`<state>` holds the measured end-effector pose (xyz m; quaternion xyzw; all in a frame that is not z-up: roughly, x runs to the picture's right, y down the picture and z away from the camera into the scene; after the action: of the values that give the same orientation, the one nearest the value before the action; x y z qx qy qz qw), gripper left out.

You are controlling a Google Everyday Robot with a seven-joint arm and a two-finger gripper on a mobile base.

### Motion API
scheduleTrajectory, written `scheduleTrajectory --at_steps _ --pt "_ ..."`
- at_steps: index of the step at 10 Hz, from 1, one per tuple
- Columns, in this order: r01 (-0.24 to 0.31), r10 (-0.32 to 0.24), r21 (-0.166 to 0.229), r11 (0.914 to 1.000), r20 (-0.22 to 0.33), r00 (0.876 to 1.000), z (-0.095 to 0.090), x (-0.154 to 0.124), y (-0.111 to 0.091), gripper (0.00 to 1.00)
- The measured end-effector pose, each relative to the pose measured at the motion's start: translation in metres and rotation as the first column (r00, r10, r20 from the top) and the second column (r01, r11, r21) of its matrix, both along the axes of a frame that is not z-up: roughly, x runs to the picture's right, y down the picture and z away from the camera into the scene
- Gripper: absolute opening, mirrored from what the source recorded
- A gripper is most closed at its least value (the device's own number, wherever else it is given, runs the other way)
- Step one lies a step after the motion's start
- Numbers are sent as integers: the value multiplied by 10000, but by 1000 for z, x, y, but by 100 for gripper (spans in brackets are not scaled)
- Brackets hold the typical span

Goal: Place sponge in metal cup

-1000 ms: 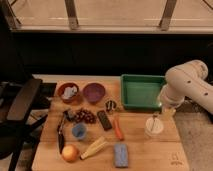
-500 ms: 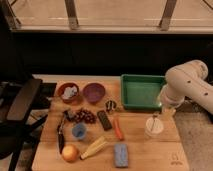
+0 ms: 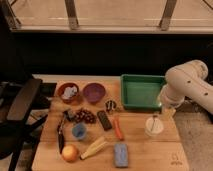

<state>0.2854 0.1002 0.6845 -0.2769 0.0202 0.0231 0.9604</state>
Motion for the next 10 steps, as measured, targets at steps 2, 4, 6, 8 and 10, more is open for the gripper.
scheduleTrajectory --at_steps 2,4,6,8,10 --pt "3 -3 1 10000 2 10000 0 0 0 65" --pt "3 -3 0 10000 2 10000 0 0 0 65" --pt "3 -3 1 10000 2 10000 0 0 0 65" --pt "3 -3 1 10000 3 10000 0 0 0 65" --pt "88 -88 -2 10000 131 9999 0 0 0 65"
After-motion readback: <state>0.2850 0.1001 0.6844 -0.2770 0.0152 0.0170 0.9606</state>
